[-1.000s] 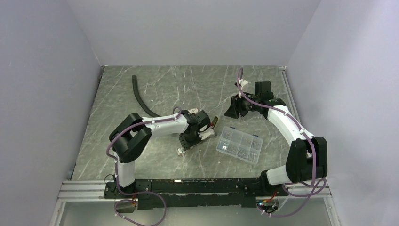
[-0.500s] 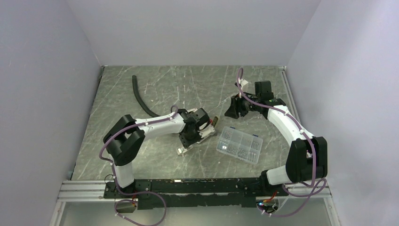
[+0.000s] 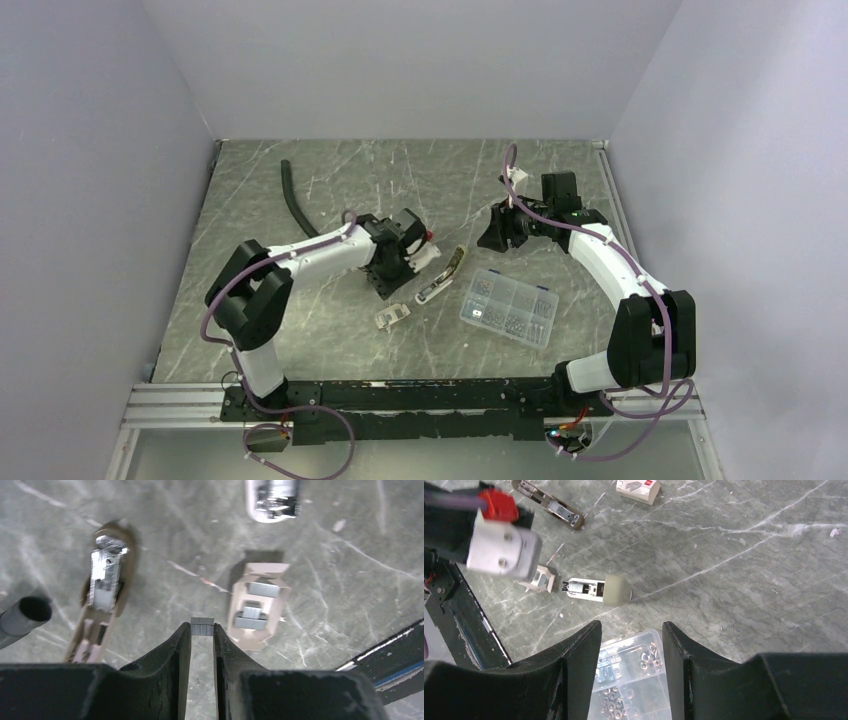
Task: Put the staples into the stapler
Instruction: Pick up the staple from the staple box, then place the staple at the center of the board.
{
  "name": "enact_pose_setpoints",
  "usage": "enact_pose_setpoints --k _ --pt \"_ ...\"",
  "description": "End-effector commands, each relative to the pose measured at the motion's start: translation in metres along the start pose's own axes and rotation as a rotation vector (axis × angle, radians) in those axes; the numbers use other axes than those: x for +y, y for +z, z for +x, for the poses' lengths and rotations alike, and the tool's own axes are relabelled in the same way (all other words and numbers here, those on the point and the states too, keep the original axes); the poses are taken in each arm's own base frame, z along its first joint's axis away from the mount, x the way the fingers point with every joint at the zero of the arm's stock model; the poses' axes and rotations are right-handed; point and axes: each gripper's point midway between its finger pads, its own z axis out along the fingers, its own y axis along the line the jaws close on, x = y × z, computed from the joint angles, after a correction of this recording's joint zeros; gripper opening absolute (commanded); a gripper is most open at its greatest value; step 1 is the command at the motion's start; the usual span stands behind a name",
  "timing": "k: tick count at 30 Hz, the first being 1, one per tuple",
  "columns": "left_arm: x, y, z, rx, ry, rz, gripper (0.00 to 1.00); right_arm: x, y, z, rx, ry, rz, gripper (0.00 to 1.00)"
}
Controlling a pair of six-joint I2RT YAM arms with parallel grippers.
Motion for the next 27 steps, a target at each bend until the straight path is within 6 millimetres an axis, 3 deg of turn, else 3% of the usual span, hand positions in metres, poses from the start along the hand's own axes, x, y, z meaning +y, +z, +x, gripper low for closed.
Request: enact_pose_setpoints --k 1,5,9,22,27 --pt "0.015 -0.016 -0.020 -0.064 -0.085 0.002 0.25 0.003 -0.007 -0.023 -0.055 -0.045 -0.003 0.52" --pt "0.031 -0.027 -0.042 -0.112 -0.140 -0.023 0.25 0.002 -0.009 -0.024 -0.059 -0.050 0.009 0.52" --pt "0.052 -0.031 -0.052 -0.126 -0.205 -0.044 0.26 0.002 -0.008 -0.024 -0.058 -0.050 0.007 0.52" --pt "0.117 0.015 -0.051 -0.038 -0.399 -0.037 0.28 0.006 -0.009 -0.024 -0.057 -0.050 -0.010 0.52" --pt "0.131 0.026 -0.054 -0.039 -0.438 -0.038 0.29 0.005 -0.008 -0.024 -0.056 -0.050 -0.013 0.52"
